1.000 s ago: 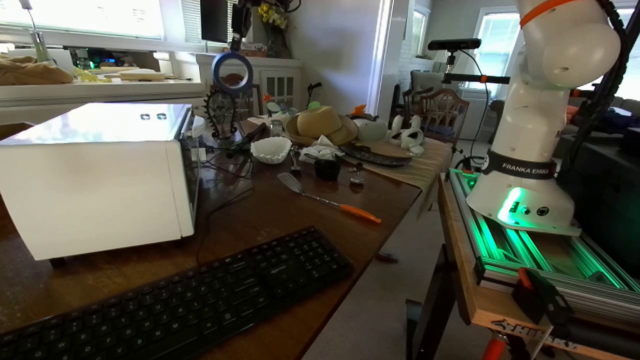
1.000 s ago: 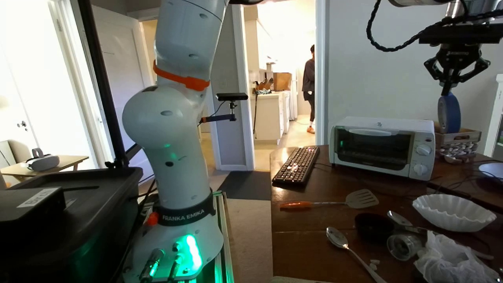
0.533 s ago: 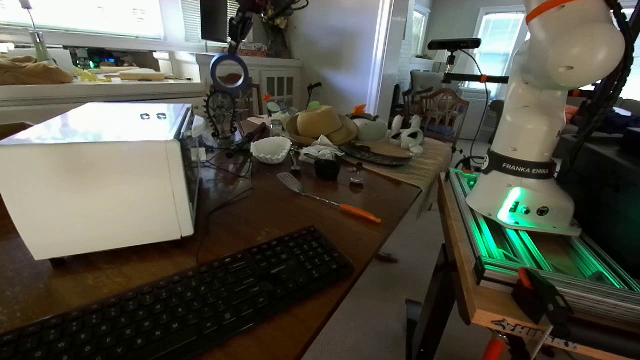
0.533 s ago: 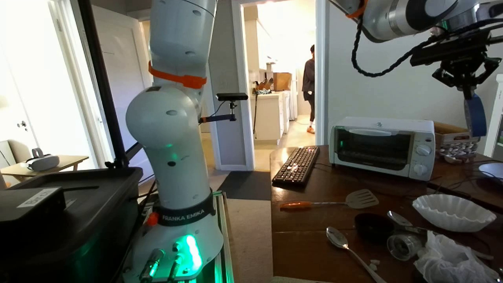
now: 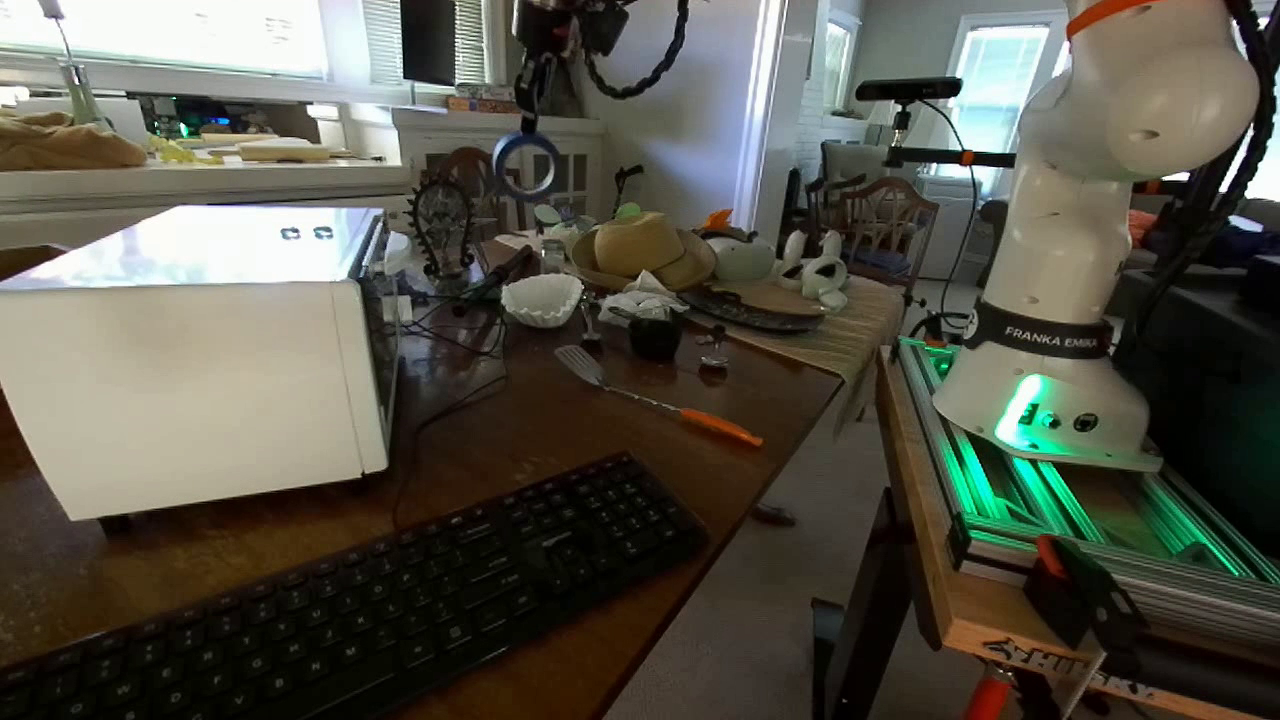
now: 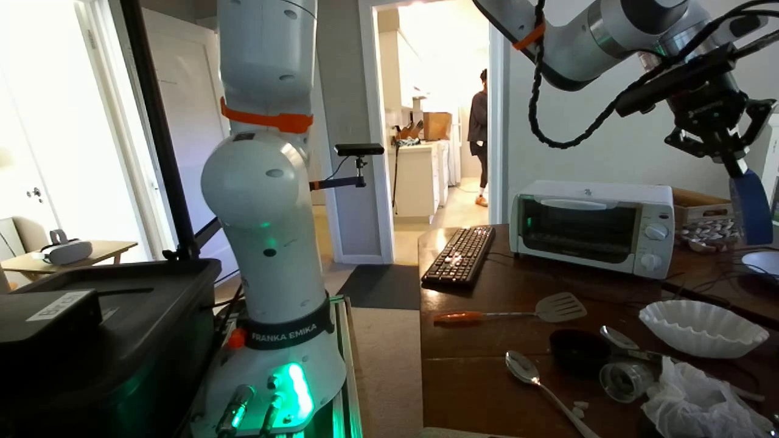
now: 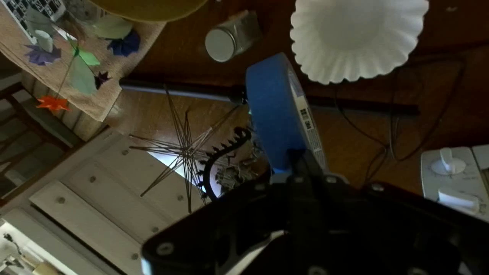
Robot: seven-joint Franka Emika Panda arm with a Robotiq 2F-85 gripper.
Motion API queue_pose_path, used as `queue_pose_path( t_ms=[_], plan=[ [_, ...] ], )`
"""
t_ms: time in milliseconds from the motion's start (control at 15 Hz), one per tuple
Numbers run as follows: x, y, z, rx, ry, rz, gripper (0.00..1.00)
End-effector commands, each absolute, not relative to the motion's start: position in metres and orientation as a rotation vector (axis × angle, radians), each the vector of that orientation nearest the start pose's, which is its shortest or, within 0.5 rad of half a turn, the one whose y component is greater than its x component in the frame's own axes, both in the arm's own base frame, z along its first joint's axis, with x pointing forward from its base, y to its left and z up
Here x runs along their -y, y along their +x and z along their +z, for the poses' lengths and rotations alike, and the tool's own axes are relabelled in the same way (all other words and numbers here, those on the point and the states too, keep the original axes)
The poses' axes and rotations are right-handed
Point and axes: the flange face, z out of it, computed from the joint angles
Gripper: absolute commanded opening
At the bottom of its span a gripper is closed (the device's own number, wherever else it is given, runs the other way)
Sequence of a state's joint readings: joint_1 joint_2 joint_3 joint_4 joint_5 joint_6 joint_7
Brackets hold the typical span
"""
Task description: Put the blue masking tape on the table.
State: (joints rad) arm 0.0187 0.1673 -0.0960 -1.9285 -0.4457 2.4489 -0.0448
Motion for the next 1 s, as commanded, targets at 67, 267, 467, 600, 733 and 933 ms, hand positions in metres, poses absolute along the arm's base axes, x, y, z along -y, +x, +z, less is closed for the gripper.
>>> queue_pose_path(
  t_ms=[67,267,467,600,733,933],
  plan=[
    [0.034,0.594,0.445,0.553,-3.467,-0.399,0.00],
    [0.024,0.584,0.444,0.621,-3.454,-0.307,0.00],
    [0.017,0.575,0.442,0.697,-3.442,-0.215,0.00],
    [0.014,0.571,0.441,0.748,-3.431,-0.159,0.00],
    [0.013,0.569,0.434,0.799,-3.430,-0.119,0.00],
    [0.015,0.565,0.418,0.842,-3.416,0.027,0.00]
  ],
)
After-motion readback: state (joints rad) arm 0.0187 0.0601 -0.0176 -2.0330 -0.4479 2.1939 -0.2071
